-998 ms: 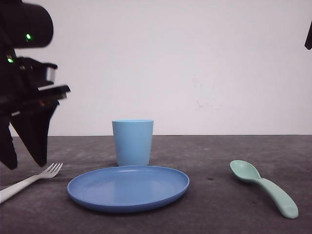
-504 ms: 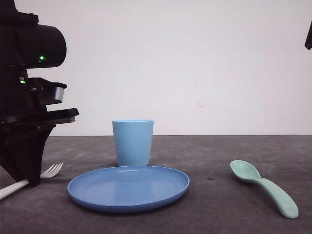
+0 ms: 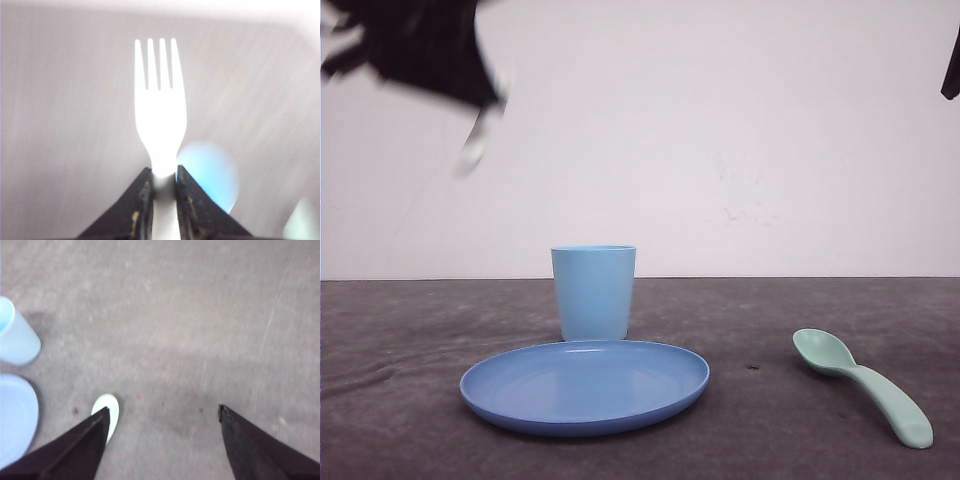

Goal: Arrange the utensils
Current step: 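Lift the fork with the left gripper and drop it into the blue cup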

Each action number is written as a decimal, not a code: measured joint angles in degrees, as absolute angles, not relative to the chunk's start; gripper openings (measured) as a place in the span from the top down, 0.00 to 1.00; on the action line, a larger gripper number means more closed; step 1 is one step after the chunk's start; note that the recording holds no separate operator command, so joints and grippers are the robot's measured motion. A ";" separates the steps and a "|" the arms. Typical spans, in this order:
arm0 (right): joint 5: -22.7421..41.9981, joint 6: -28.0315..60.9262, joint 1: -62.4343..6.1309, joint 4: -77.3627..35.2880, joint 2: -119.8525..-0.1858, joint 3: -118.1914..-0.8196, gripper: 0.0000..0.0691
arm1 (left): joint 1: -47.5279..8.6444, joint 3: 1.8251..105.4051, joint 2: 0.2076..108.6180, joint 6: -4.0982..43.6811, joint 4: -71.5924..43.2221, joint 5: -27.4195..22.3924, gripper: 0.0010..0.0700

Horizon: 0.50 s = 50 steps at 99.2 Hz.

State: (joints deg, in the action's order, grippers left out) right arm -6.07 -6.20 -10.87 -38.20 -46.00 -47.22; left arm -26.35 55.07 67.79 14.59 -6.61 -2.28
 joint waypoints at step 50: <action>-6.07 -6.20 -10.87 -33.58 -46.00 -47.27 0.37 | -33.26 55.13 84.86 6.07 16.80 -1.83 0.96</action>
State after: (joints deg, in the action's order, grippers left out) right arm -6.07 -6.20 -10.87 -33.58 -46.00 -47.27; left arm -33.26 55.13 84.86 6.07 16.80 -1.83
